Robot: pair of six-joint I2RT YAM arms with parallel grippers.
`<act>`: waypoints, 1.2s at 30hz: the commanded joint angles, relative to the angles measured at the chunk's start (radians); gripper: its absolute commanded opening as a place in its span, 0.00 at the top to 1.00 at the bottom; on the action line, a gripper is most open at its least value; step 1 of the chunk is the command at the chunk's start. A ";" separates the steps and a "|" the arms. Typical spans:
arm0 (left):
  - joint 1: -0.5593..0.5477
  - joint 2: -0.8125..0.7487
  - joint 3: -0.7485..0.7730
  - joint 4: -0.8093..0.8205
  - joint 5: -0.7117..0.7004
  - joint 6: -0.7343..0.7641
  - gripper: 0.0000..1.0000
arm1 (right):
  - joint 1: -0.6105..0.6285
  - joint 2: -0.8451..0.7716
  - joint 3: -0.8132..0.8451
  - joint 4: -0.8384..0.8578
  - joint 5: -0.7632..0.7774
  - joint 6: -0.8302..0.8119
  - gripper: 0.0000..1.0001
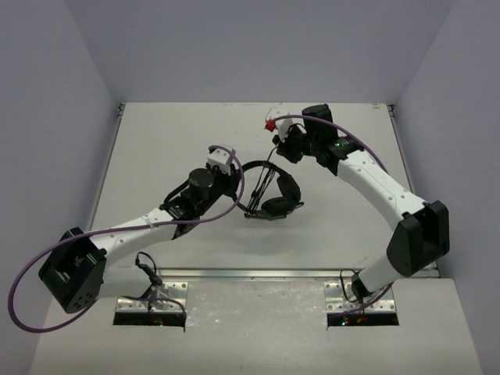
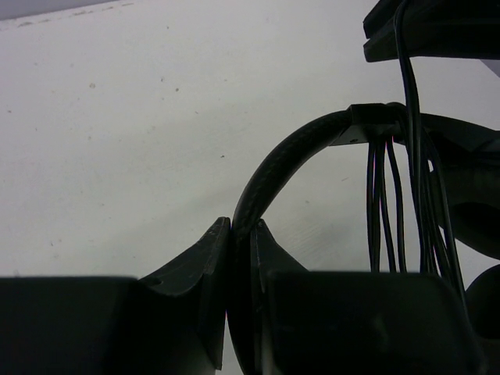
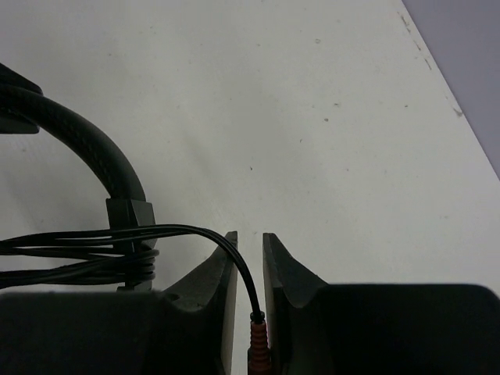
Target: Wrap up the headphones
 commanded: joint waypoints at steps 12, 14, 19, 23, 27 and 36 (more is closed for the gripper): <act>0.108 0.031 0.267 -0.151 0.051 -0.086 1.00 | -0.105 0.023 -0.115 0.283 -0.099 0.298 0.75; 0.114 0.049 0.307 -0.168 0.083 -0.079 1.00 | -0.116 0.023 -0.133 0.303 -0.154 0.329 0.67; 0.117 0.077 0.350 -0.164 0.159 -0.039 1.00 | -0.148 0.050 -0.149 0.323 -0.239 0.400 0.50; 0.158 0.104 0.422 -0.211 0.254 -0.036 1.00 | -0.217 0.076 -0.185 0.353 -0.303 0.534 0.46; 0.175 0.173 0.508 -0.283 0.325 0.001 1.00 | -0.281 0.103 -0.222 0.355 -0.313 0.611 0.32; 0.229 0.270 0.584 -0.308 0.569 0.157 1.00 | -0.412 0.109 -0.225 0.188 -0.088 0.826 0.01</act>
